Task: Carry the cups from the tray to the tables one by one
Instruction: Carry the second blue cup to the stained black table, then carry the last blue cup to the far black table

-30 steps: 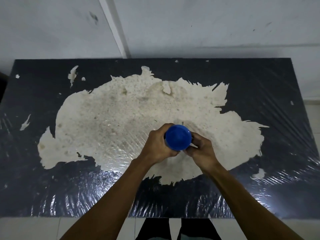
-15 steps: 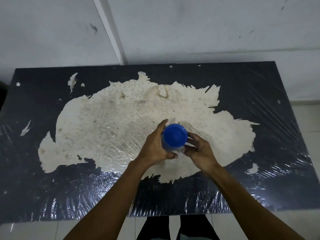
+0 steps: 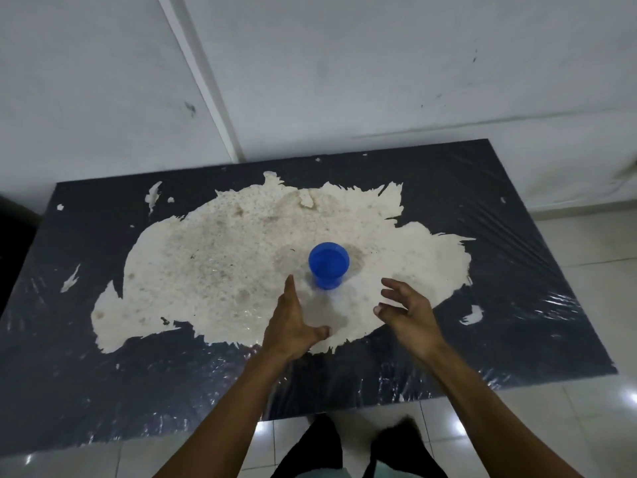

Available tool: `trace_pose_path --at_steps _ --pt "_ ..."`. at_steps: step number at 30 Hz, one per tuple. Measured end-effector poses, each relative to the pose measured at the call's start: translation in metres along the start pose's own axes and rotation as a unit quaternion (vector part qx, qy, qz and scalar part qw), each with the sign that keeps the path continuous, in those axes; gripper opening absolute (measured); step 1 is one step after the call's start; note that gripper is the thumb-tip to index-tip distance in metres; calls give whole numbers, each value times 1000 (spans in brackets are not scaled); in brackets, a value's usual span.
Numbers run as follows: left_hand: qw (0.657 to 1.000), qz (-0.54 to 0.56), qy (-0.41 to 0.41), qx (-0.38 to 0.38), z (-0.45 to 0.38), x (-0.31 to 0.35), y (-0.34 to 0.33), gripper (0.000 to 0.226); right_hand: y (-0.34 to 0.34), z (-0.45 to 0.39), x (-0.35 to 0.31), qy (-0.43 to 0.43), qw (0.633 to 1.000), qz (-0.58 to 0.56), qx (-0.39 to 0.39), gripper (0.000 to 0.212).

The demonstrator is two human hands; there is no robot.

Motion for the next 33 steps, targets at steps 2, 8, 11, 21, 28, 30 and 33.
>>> trace_pose_path --at_steps 2,8,11,21,28,30,33 --pt "1000 -13 14 5 12 8 -9 124 17 14 3 11 1000 0 7 51" --pt "1000 -15 -24 -11 46 66 -55 108 92 58 15 59 998 -10 29 55" --pt "998 -13 -42 -37 72 113 -99 107 152 90 25 81 995 -1 62 56" --pt "968 -60 -214 -116 143 292 -272 97 355 188 68 85 970 -12 227 61" --pt "932 -59 -303 -190 179 402 -386 88 474 227 95 76 935 -35 345 62" --pt "919 -68 -330 -203 181 436 -417 86 508 232 102 72 923 -43 375 62" --pt "898 -90 -369 -223 180 486 -465 87 560 235 111 63 906 -44 416 62"
Point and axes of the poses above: each hand's wrist, its own z-axis away from the middle knuckle, its own y-axis out of the back of the hand, x = y × z, the point moved 6 cm from there along -z, towards the middle knuckle, and after that the axes turned 2 degrees about y, right-handed, at the moved point
